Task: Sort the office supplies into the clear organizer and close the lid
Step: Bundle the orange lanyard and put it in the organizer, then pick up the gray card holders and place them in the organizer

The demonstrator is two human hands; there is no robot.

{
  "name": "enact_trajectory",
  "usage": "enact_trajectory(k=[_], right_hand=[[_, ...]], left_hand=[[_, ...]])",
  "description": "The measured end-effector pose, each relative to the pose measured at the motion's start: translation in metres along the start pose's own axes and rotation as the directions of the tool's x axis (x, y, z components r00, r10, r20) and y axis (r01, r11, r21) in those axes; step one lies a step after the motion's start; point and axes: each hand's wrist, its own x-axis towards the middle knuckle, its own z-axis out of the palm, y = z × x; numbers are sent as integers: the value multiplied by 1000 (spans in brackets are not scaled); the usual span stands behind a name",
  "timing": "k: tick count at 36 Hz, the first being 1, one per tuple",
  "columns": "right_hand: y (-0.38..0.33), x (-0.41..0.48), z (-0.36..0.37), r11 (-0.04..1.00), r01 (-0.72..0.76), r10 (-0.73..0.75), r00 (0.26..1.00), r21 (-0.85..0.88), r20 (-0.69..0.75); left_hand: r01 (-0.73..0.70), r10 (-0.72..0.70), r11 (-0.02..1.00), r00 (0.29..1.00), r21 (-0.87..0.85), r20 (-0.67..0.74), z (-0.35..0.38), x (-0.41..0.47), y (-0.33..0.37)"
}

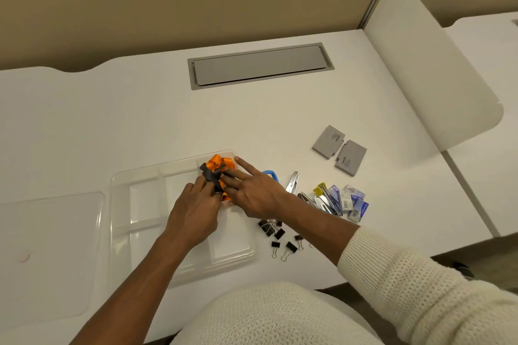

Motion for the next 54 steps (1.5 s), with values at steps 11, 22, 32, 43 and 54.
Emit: enact_trajectory(k=[11,22,32,43,54], right_hand=[[-3,-13,-9,977,-79,127,963,199,-240],[42,-89,-31,579,-490,776,577,652,-255],[109,-160,-18,-57,-774,991,33,631,130],[150,-180,-7,-382,-839,892,-225,388,391],[169,-173,-2,-498,-761,824,-266,415,501]], left_hand=[[-3,-1,997,999,80,48,-30,3,11],[-59,61,995,998,84,-24,-93,28,51],[-40,58,890,998,-454,26,-79,136,137],[135,-54,879,981,-458,185,-26,250,203],[304,-218,856,946,-419,239,-25,275,237]])
